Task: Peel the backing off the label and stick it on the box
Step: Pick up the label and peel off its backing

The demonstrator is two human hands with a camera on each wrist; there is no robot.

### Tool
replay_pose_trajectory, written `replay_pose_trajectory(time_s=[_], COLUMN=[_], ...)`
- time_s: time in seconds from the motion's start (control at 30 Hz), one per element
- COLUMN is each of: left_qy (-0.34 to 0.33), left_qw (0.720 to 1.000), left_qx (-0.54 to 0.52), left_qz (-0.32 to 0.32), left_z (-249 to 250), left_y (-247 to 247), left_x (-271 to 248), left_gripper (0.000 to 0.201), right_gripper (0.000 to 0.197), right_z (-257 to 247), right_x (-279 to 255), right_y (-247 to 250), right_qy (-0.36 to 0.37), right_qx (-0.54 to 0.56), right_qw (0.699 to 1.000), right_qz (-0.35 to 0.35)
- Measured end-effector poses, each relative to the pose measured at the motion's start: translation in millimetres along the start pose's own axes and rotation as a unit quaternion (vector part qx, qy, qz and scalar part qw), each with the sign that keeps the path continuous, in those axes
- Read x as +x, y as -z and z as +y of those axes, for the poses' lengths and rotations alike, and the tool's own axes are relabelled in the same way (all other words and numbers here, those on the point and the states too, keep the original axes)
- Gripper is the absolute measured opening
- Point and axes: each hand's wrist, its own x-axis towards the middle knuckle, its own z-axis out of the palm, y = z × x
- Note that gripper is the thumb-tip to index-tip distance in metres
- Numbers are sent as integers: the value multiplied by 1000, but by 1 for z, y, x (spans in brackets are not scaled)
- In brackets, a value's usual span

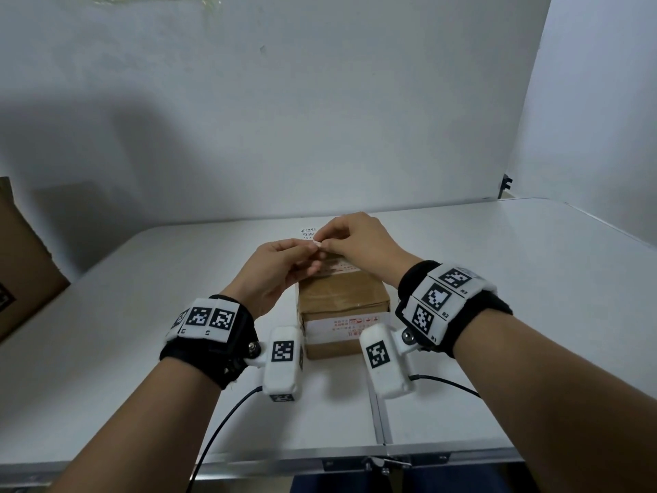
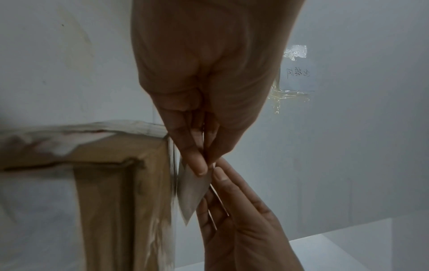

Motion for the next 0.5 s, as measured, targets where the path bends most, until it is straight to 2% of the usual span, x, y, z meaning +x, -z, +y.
replay_pose_trajectory(time_s=[0.23, 0.5], left_qy=[-40, -67], left_qw=[996, 989], left_qx=[74, 133], left_qz=[15, 10], left_z=[3, 11], left_y=[-4, -6], left_x=[0, 0], left_gripper=[19, 20], right_gripper=[21, 14], right_z=[-2, -1], right_x=[0, 0], right_y=[1, 1], right_qy=[-25, -39], right_qx=[29, 54], right_qw=[999, 998], right_qz=[-13, 18])
